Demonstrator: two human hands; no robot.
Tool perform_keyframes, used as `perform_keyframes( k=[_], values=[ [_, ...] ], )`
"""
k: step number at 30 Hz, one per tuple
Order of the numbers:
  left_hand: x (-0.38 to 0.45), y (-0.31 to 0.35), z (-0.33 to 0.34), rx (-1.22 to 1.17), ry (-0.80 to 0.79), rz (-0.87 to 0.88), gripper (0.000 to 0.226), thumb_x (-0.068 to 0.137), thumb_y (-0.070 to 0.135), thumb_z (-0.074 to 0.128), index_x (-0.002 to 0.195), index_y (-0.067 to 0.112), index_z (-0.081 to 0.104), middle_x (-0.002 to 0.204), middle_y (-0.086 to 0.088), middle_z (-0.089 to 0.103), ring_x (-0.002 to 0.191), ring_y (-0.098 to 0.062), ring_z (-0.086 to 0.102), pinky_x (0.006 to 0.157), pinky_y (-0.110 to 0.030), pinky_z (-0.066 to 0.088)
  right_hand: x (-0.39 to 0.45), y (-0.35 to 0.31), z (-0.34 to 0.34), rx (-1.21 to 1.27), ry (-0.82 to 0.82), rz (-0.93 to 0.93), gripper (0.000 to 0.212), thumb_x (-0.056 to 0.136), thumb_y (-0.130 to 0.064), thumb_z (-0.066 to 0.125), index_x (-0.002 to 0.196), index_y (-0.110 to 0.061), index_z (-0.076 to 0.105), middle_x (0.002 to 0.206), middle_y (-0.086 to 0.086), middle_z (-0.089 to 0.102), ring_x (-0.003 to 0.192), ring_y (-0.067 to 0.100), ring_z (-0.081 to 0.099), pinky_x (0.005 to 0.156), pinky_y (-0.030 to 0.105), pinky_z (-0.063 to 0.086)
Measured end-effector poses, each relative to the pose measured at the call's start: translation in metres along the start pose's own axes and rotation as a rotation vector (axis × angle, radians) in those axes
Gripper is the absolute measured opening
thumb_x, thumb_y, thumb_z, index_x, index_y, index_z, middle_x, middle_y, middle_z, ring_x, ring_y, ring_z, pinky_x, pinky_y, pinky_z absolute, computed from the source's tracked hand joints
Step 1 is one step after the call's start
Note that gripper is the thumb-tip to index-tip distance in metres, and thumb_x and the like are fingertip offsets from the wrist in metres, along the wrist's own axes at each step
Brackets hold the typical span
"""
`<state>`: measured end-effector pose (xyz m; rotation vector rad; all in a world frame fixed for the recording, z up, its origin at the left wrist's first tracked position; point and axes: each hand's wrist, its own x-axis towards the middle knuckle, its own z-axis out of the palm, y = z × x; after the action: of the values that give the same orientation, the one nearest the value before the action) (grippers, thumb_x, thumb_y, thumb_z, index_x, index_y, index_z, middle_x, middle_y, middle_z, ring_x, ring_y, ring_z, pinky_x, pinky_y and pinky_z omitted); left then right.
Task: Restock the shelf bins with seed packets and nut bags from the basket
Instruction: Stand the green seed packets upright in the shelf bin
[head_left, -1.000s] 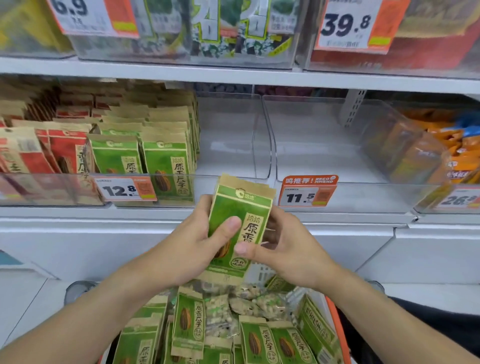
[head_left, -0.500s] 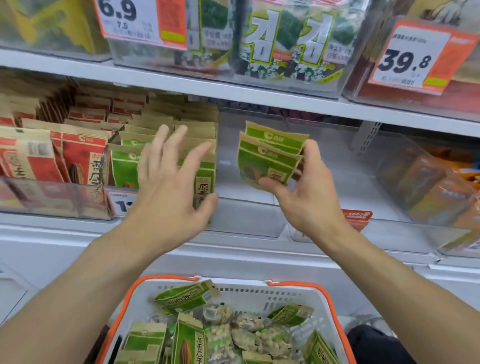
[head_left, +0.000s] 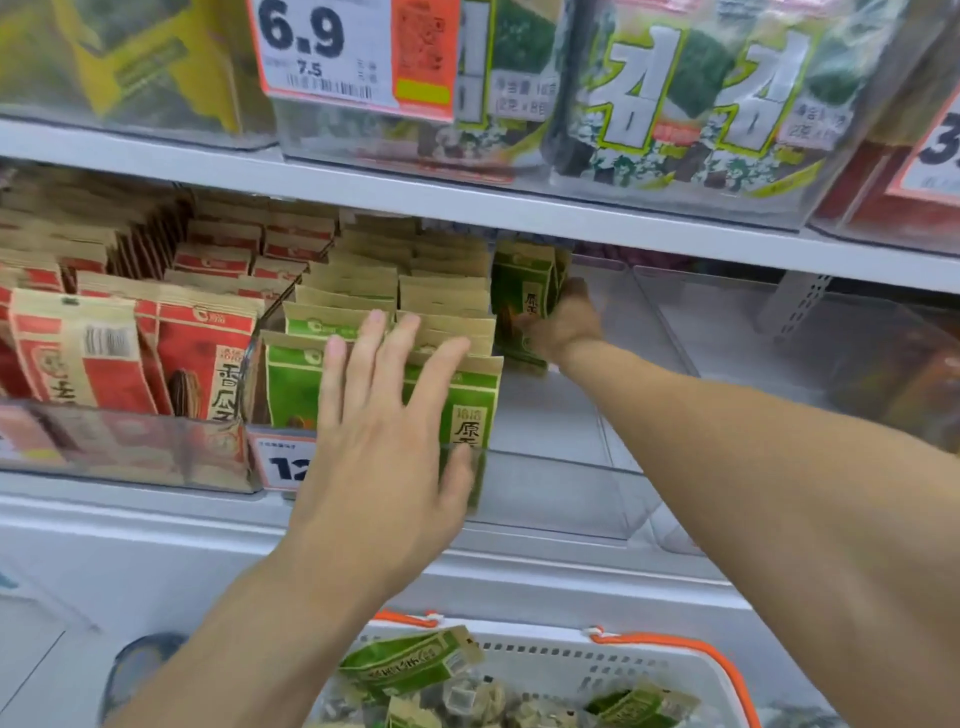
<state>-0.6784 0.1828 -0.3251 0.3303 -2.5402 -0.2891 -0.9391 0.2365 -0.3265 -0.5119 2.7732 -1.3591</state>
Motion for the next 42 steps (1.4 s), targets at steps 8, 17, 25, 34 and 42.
perform_keyframes(
  k=[8, 17, 25, 34, 42],
  values=[
    [0.005, 0.001, 0.001, -0.055, 0.012, -0.021, 0.066, 0.079, 0.036, 0.054, 0.142, 0.029, 0.037, 0.154, -0.008, 0.03, 0.15, -0.028, 0.011, 0.122, -0.045, -0.003, 0.012, 0.017, 0.028, 0.169, 0.231, -0.066, 0.059, 0.08, -0.015, 0.079, 0.128, -0.007, 0.047, 0.124, 0.013, 0.057, 0.104, 0.024, 0.06, 0.082, 0.028, 0.046],
    [0.007, 0.005, 0.002, -0.075, 0.027, -0.048, 0.062, 0.08, 0.037, 0.053, 0.141, 0.026, 0.042, 0.153, -0.008, 0.032, 0.149, -0.026, 0.014, 0.122, -0.04, -0.008, 0.01, 0.02, 0.03, 0.242, 0.226, -0.061, 0.044, 0.09, -0.021, 0.072, 0.127, -0.007, 0.052, 0.121, 0.012, 0.065, 0.11, 0.026, 0.062, 0.073, 0.016, 0.036],
    [0.007, 0.006, 0.002, -0.08, 0.032, -0.047, 0.061, 0.08, 0.036, 0.053, 0.14, 0.026, 0.043, 0.152, -0.007, 0.032, 0.149, -0.027, 0.015, 0.122, -0.039, -0.008, 0.012, 0.021, 0.027, 0.138, 0.207, -0.07, 0.049, 0.076, 0.0, 0.074, 0.121, -0.01, 0.055, 0.112, 0.011, 0.066, 0.096, 0.026, 0.065, 0.074, 0.029, 0.051],
    [0.004, 0.001, 0.003, -0.069, 0.04, -0.019, 0.06, 0.081, 0.033, 0.053, 0.14, 0.028, 0.042, 0.153, -0.005, 0.032, 0.149, -0.024, 0.014, 0.123, -0.043, -0.003, 0.005, 0.014, 0.017, 0.149, 0.223, -0.025, 0.039, 0.083, -0.012, 0.079, 0.118, -0.006, 0.062, 0.112, 0.008, 0.07, 0.1, 0.023, 0.067, 0.068, 0.019, 0.041],
    [0.004, -0.003, 0.003, -0.056, 0.043, -0.006, 0.063, 0.082, 0.034, 0.051, 0.143, 0.029, 0.039, 0.154, -0.005, 0.031, 0.149, -0.024, 0.013, 0.123, -0.04, -0.006, -0.018, 0.001, -0.011, 0.331, 0.234, 0.084, 0.026, 0.091, -0.013, 0.07, 0.115, -0.009, 0.061, 0.104, 0.004, 0.061, 0.091, 0.017, 0.058, 0.069, 0.018, 0.041]
  ],
)
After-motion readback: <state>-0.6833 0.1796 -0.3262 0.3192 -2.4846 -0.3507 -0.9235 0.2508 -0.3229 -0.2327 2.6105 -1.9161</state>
